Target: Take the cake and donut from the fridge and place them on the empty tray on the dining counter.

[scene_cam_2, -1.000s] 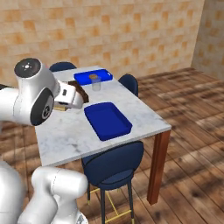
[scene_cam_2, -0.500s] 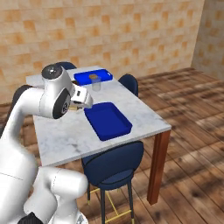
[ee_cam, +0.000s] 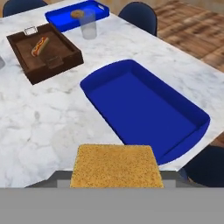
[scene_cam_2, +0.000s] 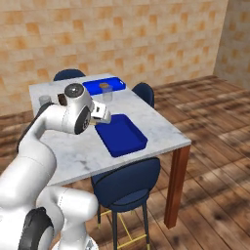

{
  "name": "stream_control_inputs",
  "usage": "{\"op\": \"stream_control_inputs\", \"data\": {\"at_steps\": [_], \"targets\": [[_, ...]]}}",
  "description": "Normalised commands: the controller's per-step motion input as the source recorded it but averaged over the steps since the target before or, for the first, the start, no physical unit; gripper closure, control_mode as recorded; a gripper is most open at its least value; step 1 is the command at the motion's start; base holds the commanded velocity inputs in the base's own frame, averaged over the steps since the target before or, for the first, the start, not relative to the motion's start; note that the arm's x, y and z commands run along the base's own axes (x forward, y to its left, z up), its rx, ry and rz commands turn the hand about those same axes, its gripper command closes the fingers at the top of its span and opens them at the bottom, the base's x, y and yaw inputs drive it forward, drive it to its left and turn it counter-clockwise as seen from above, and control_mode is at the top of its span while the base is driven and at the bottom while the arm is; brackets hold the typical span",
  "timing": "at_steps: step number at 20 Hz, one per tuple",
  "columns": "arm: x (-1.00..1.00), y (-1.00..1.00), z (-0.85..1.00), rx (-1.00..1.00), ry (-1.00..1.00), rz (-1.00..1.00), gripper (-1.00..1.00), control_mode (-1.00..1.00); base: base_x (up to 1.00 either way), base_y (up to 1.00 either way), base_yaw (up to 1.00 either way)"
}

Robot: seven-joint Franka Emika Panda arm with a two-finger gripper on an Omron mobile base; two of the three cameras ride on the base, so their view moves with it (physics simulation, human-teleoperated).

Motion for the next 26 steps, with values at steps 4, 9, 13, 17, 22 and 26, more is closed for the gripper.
{"op": "stream_control_inputs", "data": {"at_steps": [4, 9, 13, 17, 22, 26], "targets": [[0.36, -0.03, -0.4, -0.04, 0.0, 0.03, 1.0, -1.0, 0.0, 0.0, 0.0], [0.34, -0.04, -0.24, -0.03, -0.07, 0.03, 1.0, -1.0, 0.0, 0.0, 0.0], [0.47, -0.03, -0.29, 0.0, 0.0, 0.01, 1.0, -1.0, 0.0, 0.0, 0.0], [0.51, 0.0, -0.33, 0.0, 0.06, 0.0, 1.0, -1.0, 0.0, 0.0, 0.0], [0.43, -0.01, -0.22, 0.0, 0.09, 0.0, 1.0, -1.0, 0.0, 0.0, 0.0], [0.35, 0.0, -0.16, 0.0, 0.03, 0.0, 1.0, -1.0, 0.0, 0.0, 0.0]]}}
